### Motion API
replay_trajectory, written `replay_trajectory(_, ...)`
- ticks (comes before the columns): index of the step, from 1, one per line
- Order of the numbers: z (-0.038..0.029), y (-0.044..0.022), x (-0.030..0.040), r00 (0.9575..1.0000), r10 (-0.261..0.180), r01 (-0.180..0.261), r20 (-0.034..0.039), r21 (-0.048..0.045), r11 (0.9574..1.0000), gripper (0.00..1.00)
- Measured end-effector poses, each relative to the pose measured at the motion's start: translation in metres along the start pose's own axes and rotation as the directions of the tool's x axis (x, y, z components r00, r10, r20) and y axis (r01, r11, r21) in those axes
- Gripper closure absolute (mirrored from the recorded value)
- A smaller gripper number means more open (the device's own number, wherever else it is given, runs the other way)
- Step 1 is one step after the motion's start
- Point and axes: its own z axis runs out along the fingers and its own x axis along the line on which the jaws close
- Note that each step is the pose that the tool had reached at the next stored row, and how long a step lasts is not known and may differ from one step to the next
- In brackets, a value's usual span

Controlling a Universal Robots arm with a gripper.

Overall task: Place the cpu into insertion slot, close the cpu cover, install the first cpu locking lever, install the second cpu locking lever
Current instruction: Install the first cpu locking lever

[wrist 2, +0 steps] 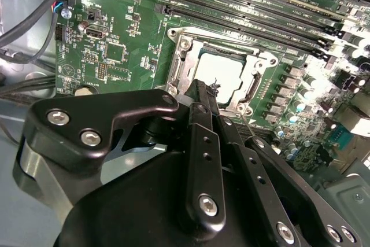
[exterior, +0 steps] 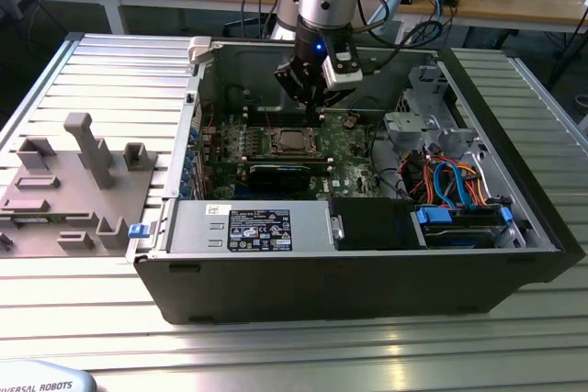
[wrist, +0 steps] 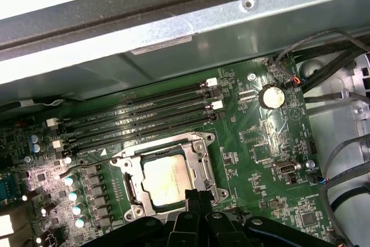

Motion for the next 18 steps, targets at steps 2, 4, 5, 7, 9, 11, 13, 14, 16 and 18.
replay_trajectory(2,0.0,0.0,0.0,1.0,-0.002,0.002,0.0001,0.0001,1.0,0.89)
replay_trajectory(4,0.0,0.0,0.0,1.0,-0.003,0.003,0.0001,0.0001,1.0,0.89)
replay_trajectory(5,0.0,0.0,0.0,1.0,-0.004,0.004,0.0001,0.0001,1.0,0.89)
replay_trajectory(7,0.0,0.0,0.0,1.0,-0.004,0.004,0.0001,0.0001,1.0,0.89)
replay_trajectory(9,0.0,0.0,0.0,1.0,-0.005,0.005,0.0001,0.0001,1.0,0.89)
replay_trajectory(11,0.0,0.0,0.0,1.0,-0.006,0.006,0.0001,0.0001,1.0,0.89)
replay_trajectory(13,0.0,0.0,0.0,1.0,-0.007,0.007,0.0001,0.0001,1.0,0.89)
replay_trajectory(14,0.0,0.0,0.0,1.0,-0.008,0.008,0.0002,0.0001,1.0,0.89)
replay_trajectory(16,0.0,0.0,0.0,1.0,-0.009,0.009,0.0002,0.0002,1.0,0.89)
replay_trajectory(18,0.0,0.0,0.0,1.0,-0.01,0.01,0.0002,0.0002,1.0,0.89)
